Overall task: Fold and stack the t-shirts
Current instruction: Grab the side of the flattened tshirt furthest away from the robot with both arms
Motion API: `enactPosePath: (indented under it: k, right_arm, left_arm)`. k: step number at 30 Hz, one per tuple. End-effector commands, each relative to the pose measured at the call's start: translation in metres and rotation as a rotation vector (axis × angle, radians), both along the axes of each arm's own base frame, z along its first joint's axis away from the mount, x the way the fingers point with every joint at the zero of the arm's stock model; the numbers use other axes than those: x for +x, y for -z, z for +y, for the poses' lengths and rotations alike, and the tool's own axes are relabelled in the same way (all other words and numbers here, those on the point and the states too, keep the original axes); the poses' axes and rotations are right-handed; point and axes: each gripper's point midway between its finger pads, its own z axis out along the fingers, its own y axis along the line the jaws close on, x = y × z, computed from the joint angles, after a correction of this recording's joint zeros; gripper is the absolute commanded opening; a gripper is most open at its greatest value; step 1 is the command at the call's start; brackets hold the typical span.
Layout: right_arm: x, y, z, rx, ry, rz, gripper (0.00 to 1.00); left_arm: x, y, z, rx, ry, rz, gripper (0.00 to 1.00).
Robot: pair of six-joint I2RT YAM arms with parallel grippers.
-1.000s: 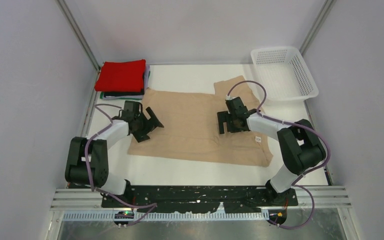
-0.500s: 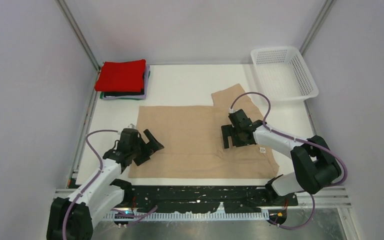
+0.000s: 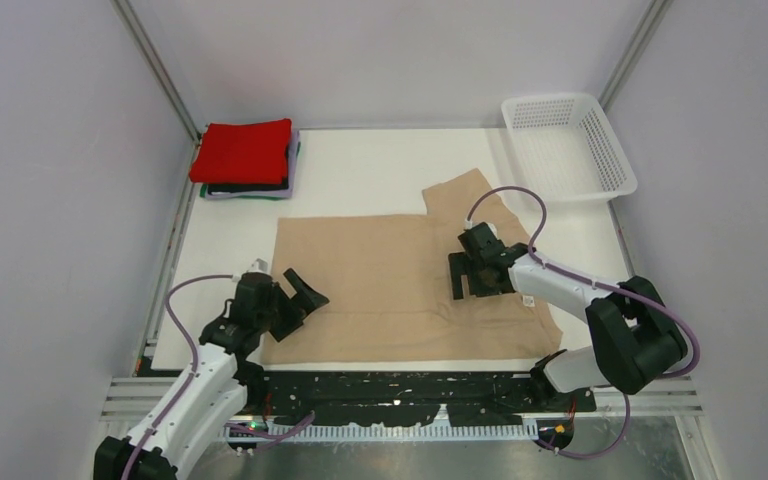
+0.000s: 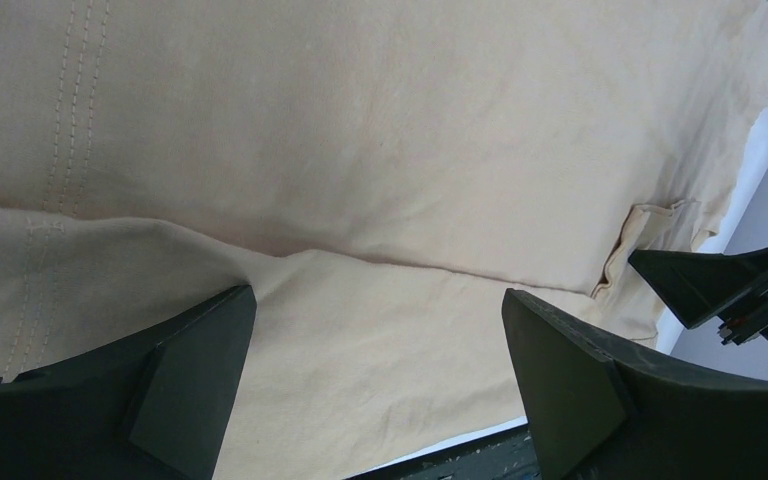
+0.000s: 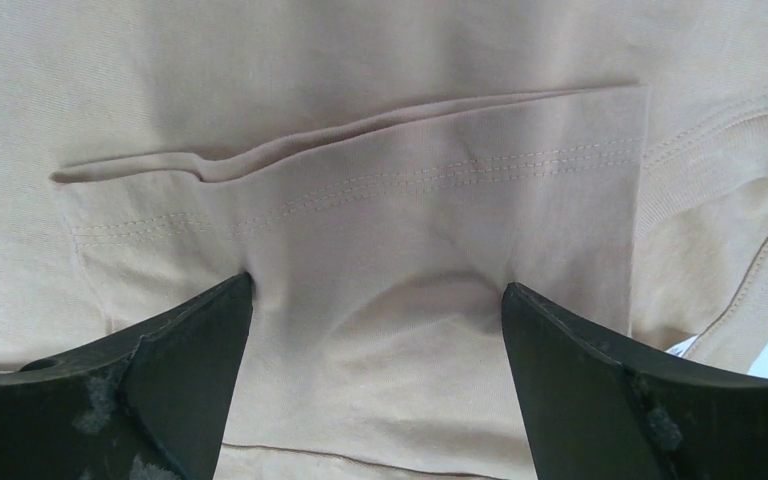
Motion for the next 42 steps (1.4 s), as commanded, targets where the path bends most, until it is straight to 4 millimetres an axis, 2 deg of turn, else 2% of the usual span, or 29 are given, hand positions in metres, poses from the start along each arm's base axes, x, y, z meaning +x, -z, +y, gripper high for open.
enactPosePath:
  k: [1,5,10,13,16,18,21,22,25,29,32,35,36,38,42]
  right_arm:
    - [-0.009,0.0,-0.019,-0.076,0.05,0.005,0.95]
    - [-0.006,-0.001,-0.021,-0.083,0.06,0.0,0.95]
    - [-0.001,-0.006,-0.019,-0.071,0.047,-0.028,0.95]
    - [0.005,-0.015,-0.006,-0.002,0.008,-0.066,0.95]
    - [0.017,-0.031,0.0,0.029,-0.005,-0.14,0.95]
    - [0.027,-0.05,0.004,0.068,-0.007,-0.221,0.95]
    - [0.037,-0.07,0.013,0.133,-0.018,-0.31,0.95]
    - [0.041,-0.08,0.019,0.169,-0.028,-0.351,0.95]
    - [0.047,-0.091,0.024,0.204,-0.041,-0.407,0.95]
    - [0.049,-0.094,0.022,0.194,-0.045,-0.431,0.95]
    - [0.05,-0.091,0.021,0.179,-0.046,-0.423,0.95]
    - [0.05,-0.089,0.021,0.171,-0.049,-0.413,0.96]
    - [0.05,-0.087,0.021,0.169,-0.051,-0.408,0.95]
    - [0.051,-0.086,0.021,0.165,-0.053,-0.404,0.96]
    - [0.052,-0.084,0.02,0.157,-0.052,-0.401,0.95]
  left_arm:
    - [-0.036,0.029,0.001,0.02,0.036,0.159,0.99]
    - [-0.031,0.019,-0.003,0.011,0.052,0.134,1.0]
    - [-0.006,-0.015,0.006,0.094,0.037,0.073,1.0]
    - [0.011,-0.03,0.013,0.165,0.019,0.065,1.0]
    - [0.038,-0.047,0.016,0.213,0.011,0.031,1.0]
    - [0.062,-0.058,0.024,0.252,-0.025,0.009,1.0]
    - [0.107,-0.076,0.048,0.344,-0.115,-0.037,1.0]
    - [0.121,-0.074,0.055,0.371,-0.131,-0.024,1.0]
    - [0.162,-0.068,0.073,0.382,-0.175,-0.016,1.0]
    - [0.218,-0.051,0.084,0.339,-0.18,-0.016,1.0]
    - [0.256,-0.042,0.082,0.33,-0.151,0.002,1.0]
    - [0.275,-0.03,0.084,0.353,-0.14,0.033,0.98]
    - [0.279,-0.026,0.084,0.352,-0.146,0.045,0.9]
    - [0.284,-0.021,0.082,0.338,-0.143,0.056,0.99]
    - [0.285,-0.02,0.077,0.31,-0.145,0.066,1.0]
